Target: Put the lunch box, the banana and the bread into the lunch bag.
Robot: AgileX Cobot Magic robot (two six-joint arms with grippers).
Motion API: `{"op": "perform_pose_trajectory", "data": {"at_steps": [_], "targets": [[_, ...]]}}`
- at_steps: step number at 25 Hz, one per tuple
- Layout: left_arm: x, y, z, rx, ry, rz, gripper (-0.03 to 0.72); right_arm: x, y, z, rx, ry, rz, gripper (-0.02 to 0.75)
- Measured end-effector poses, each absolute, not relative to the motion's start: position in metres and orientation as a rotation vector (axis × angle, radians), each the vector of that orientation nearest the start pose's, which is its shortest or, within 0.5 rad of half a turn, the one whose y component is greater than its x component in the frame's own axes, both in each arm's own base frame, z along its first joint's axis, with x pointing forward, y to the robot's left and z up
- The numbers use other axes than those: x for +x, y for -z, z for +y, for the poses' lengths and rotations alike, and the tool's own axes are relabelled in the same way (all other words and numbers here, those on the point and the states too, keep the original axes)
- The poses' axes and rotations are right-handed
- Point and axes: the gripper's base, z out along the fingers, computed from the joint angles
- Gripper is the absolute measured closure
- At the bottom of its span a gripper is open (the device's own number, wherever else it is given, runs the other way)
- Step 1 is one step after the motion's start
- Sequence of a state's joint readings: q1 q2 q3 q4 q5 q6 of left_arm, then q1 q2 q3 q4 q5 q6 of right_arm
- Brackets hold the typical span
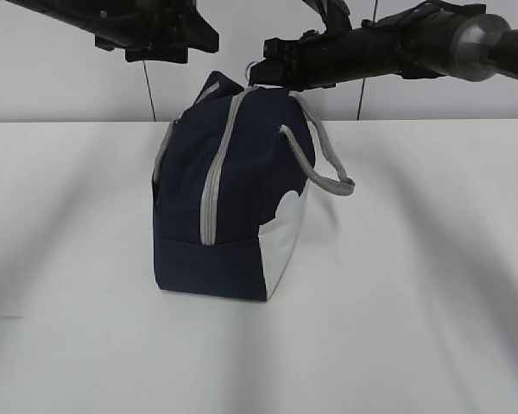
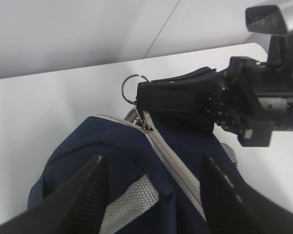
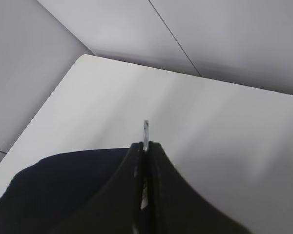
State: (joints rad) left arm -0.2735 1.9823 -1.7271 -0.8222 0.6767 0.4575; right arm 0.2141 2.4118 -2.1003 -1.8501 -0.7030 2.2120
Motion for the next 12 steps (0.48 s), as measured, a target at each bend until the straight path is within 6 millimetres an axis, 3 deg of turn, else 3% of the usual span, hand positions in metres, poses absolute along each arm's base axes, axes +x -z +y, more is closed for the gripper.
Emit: {"op": "perform_pose_trajectory", "data": {"at_steps": [5, 12], "targets": [[0.447, -0.279, -0.176, 0.348, 0.732, 2.324, 0.257, 0.525, -0.218, 0.173, -0.367, -1.003, 2.019, 0.732], [0.451, -0.266, -0.182, 0.36, 0.699, 2.358, 0.257, 0.527, -0.237, 0.174, -0.399, -1.006, 1.961, 0.732]]}}
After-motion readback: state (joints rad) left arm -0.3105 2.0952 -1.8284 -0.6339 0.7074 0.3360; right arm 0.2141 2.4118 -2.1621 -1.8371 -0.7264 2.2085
